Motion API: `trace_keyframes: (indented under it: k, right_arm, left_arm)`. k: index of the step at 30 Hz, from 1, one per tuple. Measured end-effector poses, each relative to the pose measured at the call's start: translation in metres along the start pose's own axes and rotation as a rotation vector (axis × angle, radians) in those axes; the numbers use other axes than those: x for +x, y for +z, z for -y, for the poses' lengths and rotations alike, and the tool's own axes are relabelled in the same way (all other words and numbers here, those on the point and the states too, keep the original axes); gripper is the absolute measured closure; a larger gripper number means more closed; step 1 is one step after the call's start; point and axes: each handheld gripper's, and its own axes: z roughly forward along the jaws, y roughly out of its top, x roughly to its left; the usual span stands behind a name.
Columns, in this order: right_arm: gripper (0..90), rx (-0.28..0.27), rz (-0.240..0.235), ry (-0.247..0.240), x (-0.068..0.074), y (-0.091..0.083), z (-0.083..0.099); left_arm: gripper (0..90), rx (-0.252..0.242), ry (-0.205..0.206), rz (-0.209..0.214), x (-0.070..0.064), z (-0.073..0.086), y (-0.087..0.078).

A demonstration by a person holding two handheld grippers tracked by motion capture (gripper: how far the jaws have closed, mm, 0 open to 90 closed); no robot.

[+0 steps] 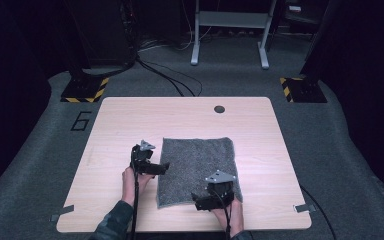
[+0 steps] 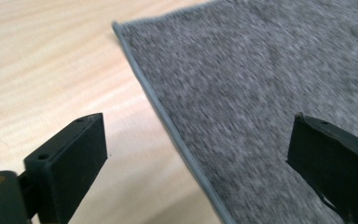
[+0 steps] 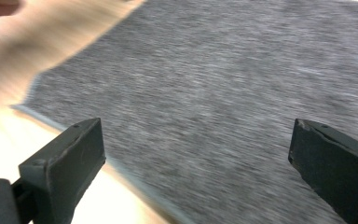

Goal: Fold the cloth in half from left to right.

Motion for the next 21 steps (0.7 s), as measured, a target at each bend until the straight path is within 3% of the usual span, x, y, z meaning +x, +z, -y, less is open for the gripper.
trace_keyframes:
  k: [2,3,6,7,12,21]
  right_arm:
    - [3.2,-0.003,-0.007,-0.003,0.004,0.002,0.0]
    - [3.5,0.001,-0.024,-0.015,0.014,0.007,-0.002]
    - [4.1,0.002,-0.046,-0.037,0.024,0.011,-0.005]
    - [5.2,0.009,-0.055,-0.041,0.034,0.015,-0.007]
    - [7.7,0.015,-0.081,-0.084,0.055,0.026,-0.012]
    - [14.6,0.03,-0.129,-0.132,0.084,0.048,-0.018]
  left_arm:
    - [5.1,0.004,-0.011,0.007,0.003,-0.006,0.005]
    - [5.8,0.016,-0.007,-0.009,0.006,-0.011,0.009]
    - [6.5,0.011,-0.018,-0.004,0.008,-0.015,0.014]
    - [7.1,0.0,-0.021,-0.015,0.01,-0.018,0.019]
    - [11.2,0.016,-0.032,-0.011,0.015,-0.024,0.029]
    - [13.3,0.021,-0.053,-0.031,0.024,-0.036,0.051]
